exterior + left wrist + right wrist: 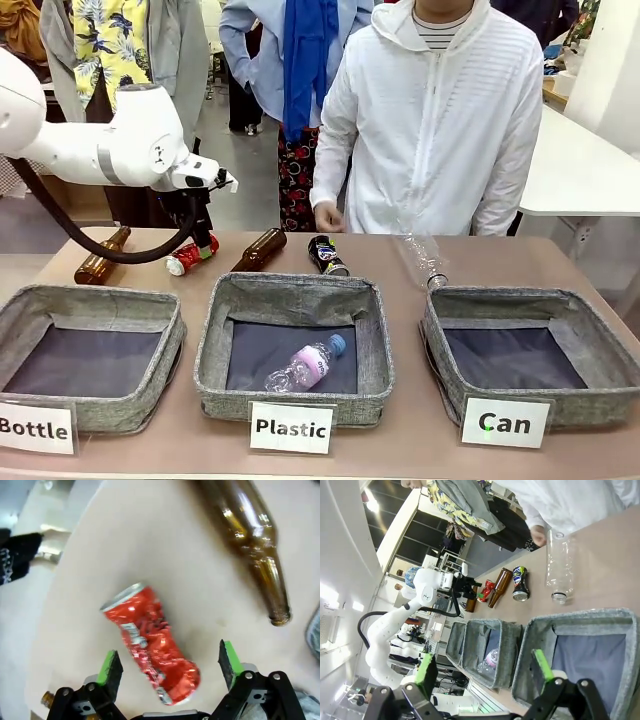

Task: Sort the can waste into the basket.
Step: Pick up the can waste from the table and place it in the right Fabric basket.

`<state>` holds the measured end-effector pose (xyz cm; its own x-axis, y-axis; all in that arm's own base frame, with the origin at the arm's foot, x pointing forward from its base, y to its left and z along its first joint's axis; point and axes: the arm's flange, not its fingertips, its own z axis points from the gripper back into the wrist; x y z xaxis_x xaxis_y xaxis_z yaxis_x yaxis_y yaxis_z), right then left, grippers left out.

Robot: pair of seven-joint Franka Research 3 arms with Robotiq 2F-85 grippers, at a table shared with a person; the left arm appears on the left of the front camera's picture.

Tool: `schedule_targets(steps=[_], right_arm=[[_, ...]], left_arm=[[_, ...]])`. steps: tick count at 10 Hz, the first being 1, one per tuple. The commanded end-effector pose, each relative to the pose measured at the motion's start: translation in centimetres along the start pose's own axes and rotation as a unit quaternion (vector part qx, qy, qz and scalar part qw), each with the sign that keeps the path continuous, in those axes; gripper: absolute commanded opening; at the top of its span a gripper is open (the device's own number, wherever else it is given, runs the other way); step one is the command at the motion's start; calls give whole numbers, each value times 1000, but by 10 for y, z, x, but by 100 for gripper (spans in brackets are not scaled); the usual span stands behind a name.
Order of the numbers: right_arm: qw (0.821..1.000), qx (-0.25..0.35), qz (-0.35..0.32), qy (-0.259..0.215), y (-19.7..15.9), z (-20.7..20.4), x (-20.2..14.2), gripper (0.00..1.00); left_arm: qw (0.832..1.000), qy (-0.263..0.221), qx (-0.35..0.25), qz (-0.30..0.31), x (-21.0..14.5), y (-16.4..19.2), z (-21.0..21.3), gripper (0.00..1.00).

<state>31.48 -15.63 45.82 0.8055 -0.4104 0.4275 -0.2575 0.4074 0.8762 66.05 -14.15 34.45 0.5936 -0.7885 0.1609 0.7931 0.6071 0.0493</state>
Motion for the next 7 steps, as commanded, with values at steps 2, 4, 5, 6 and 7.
schedule_targets(steps=[2,4,5,6,7], right_arm=[[1000,12,14,-10,0,-1,3,100],[1000,12,14,-10,0,-1,3,100],[1000,12,14,-10,0,-1,3,100],[1000,12,14,-10,0,-1,3,100],[1000,12,14,-10,0,-1,3,100]], left_arm=[[999,23,-5,33,2,16,-22,100],[999,36,-11,30,1,20,-33,100],[999,35,-14,28,2,21,-34,100],[999,38,-10,30,2,21,-36,100],[999,37,-10,34,3,21,-36,100]])
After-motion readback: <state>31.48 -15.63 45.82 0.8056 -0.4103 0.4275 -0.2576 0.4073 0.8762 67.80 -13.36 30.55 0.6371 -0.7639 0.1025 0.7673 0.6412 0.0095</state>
